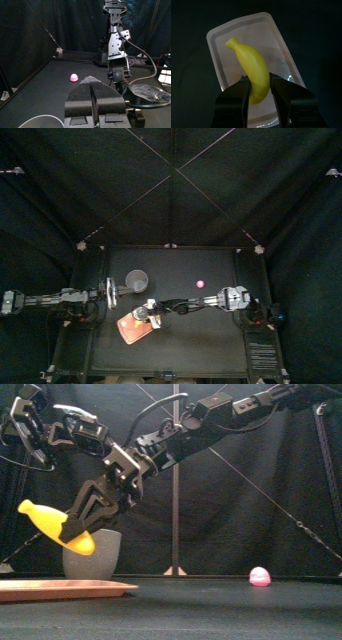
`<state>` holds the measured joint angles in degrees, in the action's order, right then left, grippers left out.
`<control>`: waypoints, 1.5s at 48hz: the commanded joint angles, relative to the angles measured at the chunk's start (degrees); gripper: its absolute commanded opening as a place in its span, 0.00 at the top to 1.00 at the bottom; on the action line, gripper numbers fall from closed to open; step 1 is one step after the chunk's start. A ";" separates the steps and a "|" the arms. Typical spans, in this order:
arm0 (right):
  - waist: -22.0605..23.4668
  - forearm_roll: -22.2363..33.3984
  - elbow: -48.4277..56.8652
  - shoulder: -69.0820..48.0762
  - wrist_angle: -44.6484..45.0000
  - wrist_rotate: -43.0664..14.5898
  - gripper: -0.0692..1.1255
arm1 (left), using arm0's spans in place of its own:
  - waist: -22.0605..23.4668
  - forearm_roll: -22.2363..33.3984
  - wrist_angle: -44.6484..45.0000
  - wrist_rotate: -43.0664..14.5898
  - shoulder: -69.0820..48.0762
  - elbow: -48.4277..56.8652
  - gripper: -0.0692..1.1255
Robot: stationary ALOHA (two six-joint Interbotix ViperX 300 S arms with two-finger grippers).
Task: Pick the banana then place it on the pink plate
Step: Drop banana on the pink plate and return to neutral
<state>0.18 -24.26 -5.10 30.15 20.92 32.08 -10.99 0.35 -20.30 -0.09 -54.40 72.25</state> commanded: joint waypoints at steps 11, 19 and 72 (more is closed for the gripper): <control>-0.44 -0.18 -1.76 -1.58 -1.14 0.09 0.19 | 0.09 0.09 -0.18 0.26 0.26 -0.79 0.92; -0.44 -0.88 2.81 -5.01 -7.12 0.18 0.19 | 0.18 0.00 -0.18 0.26 0.26 -0.35 0.93; -8.00 -13.80 50.62 -39.11 -65.57 0.26 0.19 | 0.35 -0.09 -0.18 0.00 0.09 0.44 0.92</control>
<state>-8.00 -38.06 45.88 -6.94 -44.12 32.34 -10.81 0.35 -20.21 0.00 -54.40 73.48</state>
